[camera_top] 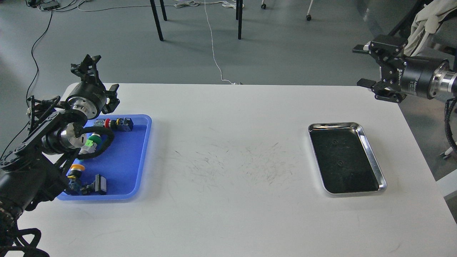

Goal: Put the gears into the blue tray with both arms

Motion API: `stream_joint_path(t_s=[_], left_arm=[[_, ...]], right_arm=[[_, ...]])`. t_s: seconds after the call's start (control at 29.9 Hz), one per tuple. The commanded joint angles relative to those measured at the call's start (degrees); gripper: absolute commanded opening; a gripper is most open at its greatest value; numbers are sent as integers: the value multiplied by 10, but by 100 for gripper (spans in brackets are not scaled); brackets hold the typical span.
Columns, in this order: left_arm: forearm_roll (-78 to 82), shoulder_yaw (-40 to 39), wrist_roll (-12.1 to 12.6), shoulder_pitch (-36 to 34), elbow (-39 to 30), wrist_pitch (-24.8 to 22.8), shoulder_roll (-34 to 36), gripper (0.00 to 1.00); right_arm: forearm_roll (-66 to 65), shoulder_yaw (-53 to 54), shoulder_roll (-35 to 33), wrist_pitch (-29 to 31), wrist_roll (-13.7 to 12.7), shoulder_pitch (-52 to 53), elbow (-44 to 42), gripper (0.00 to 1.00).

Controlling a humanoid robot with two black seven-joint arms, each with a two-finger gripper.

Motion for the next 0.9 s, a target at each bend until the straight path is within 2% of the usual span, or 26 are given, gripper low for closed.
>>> stream_joint_path(t_s=[0.0, 0.07, 0.23, 0.33, 0.47, 0.87], left_arm=[[-1, 0, -1, 1, -1, 5, 11, 98], [0, 1, -1, 2, -1, 5, 11, 98], [2, 2, -10, 4, -1, 4, 15, 98], [2, 2, -16, 5, 0, 2, 25, 98], [2, 2, -20, 5, 8, 1, 28, 98], [1, 1, -21, 3, 8, 1, 25, 98]], right_arm=[[-123, -29, 5, 0, -48, 22, -1, 99], [-180, -41, 22, 0, -69, 33, 2, 99], [-274, -101, 58, 0, -84, 59, 0, 99], [-340, -171, 94, 0, -84, 80, -5, 99], [-358, -234, 143, 0, -84, 100, -34, 99], [-358, -298, 204, 0, -81, 82, -86, 98]])
